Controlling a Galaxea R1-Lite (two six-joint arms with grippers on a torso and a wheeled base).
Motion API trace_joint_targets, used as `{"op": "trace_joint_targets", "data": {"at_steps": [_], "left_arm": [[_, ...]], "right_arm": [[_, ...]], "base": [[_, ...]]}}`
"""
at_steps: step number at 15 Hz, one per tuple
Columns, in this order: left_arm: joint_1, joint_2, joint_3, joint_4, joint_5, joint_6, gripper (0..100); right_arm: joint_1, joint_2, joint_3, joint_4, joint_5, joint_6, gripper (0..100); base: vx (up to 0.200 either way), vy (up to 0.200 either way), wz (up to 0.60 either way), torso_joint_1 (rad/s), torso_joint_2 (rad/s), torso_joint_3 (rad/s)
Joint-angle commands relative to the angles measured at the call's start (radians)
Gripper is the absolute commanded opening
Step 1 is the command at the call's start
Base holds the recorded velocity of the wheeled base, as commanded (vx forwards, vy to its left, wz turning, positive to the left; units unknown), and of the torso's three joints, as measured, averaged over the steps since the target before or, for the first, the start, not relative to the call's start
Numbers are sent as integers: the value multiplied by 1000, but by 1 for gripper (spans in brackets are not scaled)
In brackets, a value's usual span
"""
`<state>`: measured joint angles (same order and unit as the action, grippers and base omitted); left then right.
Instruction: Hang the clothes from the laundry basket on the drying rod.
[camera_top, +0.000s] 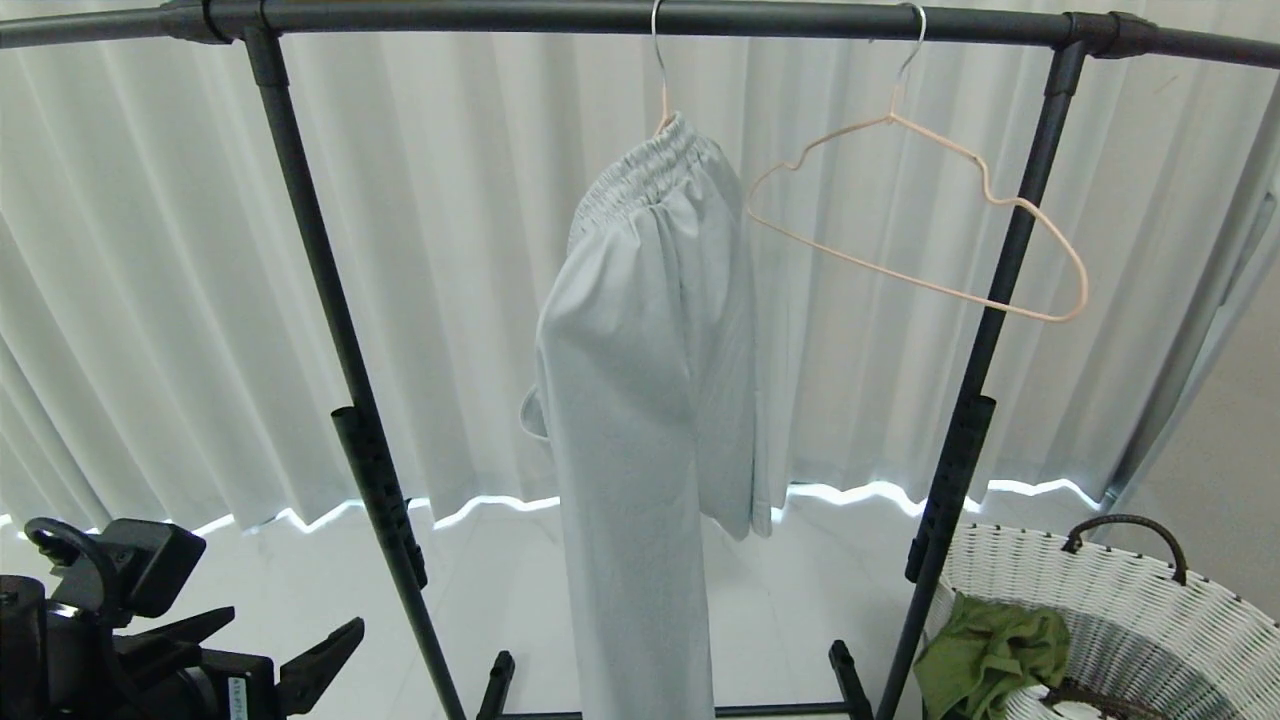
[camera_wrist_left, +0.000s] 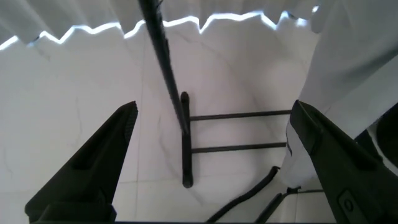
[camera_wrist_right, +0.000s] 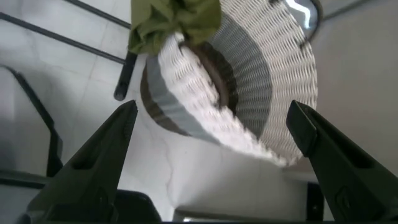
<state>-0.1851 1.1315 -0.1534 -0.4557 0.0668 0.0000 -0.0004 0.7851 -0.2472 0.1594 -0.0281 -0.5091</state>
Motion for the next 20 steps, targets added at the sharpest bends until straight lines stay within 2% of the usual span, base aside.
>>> {"op": "trace_joint_targets", "data": {"at_steps": [1, 4, 6, 9, 13, 15, 17, 20], "left_arm": [[-51, -16, -2, 0, 1, 2, 100], [-66, -19, -5, 0, 1, 12, 100], [-66, -29, -3, 0, 5, 12, 100], [-66, -35, -2, 0, 67, 11, 100], [-68, -36, 0, 0, 71, 11, 100], [-68, -41, 0, 0, 87, 12, 100], [-68, -41, 3, 0, 148, 11, 100], [-68, -38, 8, 0, 148, 11, 100]], "right_arm": [[0, 201, 22, -87, 27, -57, 100], [-1, 508, 37, -325, 53, -177, 100], [-3, 694, 102, -492, 73, -272, 100], [-1, 967, 157, -745, 100, -377, 100], [-1, 1346, 151, -1202, 97, -422, 100], [-4, 1462, 149, -1376, 97, -416, 100], [-1, 1530, 126, -1453, 100, -416, 100], [-3, 1547, 86, -1453, 100, -401, 100]], "base": [[0, 0, 0, 0, 0, 0], [0, 0, 0, 0, 0, 0], [0, 0, 0, 0, 0, 0], [0, 0, 0, 0, 0, 0], [0, 0, 0, 0, 0, 0], [0, 0, 0, 0, 0, 0], [0, 0, 0, 0, 0, 0], [0, 0, 0, 0, 0, 0]]}}
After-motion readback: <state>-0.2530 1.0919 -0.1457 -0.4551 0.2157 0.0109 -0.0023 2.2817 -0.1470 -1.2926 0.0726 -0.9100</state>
